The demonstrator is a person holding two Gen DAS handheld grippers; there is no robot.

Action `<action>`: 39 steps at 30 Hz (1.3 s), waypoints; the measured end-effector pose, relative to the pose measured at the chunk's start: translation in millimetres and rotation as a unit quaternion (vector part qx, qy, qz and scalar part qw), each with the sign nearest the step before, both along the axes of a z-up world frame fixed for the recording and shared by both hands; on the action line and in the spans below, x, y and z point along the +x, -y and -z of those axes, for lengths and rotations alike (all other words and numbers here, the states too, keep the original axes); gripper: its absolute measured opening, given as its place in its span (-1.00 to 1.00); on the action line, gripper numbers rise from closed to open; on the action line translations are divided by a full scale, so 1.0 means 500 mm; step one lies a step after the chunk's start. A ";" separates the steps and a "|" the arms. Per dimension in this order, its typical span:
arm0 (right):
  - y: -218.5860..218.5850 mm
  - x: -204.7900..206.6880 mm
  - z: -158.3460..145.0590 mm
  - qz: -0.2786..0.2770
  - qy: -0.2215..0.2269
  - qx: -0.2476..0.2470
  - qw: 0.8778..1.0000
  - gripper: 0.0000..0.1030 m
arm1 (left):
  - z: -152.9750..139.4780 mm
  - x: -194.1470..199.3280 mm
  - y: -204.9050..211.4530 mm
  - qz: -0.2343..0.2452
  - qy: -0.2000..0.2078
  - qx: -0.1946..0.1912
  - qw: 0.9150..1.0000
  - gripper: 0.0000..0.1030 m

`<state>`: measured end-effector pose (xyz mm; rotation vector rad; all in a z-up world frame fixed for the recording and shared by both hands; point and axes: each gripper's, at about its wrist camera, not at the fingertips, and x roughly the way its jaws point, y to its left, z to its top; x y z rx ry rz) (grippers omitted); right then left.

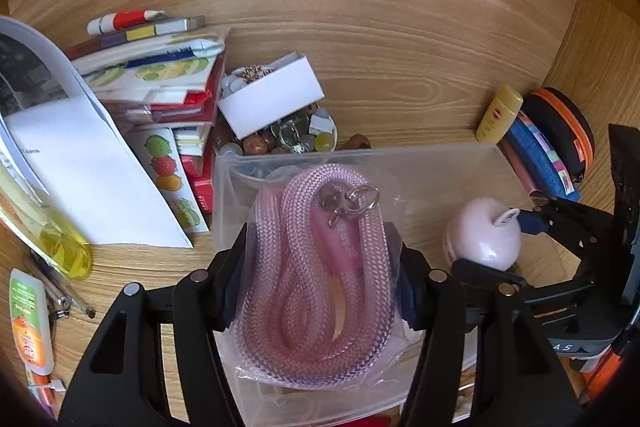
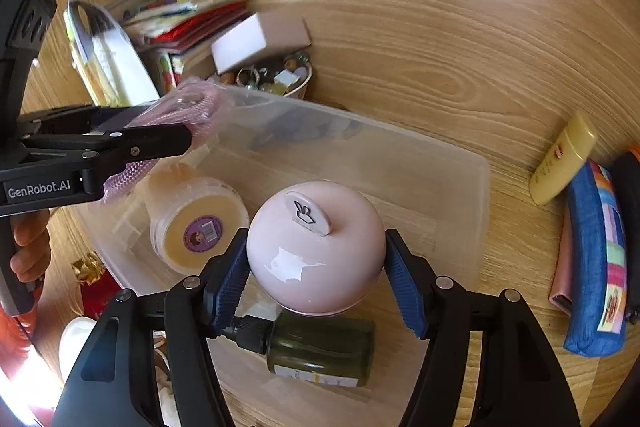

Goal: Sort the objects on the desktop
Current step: 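Lift both held items and carry them over the clear box, then lower the items into the clear box and open both tools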

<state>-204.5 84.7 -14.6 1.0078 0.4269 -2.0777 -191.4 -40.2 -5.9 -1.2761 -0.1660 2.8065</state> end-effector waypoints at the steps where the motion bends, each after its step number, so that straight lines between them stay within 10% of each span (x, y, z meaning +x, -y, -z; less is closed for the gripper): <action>1: 0.004 0.001 0.002 -0.005 0.003 0.003 1.000 0.19 | 0.003 -0.001 -0.001 0.003 0.003 0.000 1.000 0.15; 20: 0.035 -0.007 0.017 -0.014 0.027 0.030 0.999 0.19 | -0.001 0.025 0.000 0.032 -0.024 0.005 0.999 0.60; 39: -0.096 0.100 -0.085 0.013 -0.075 -0.026 0.997 0.48 | -0.053 0.144 0.005 0.000 -0.075 -0.036 0.997 0.73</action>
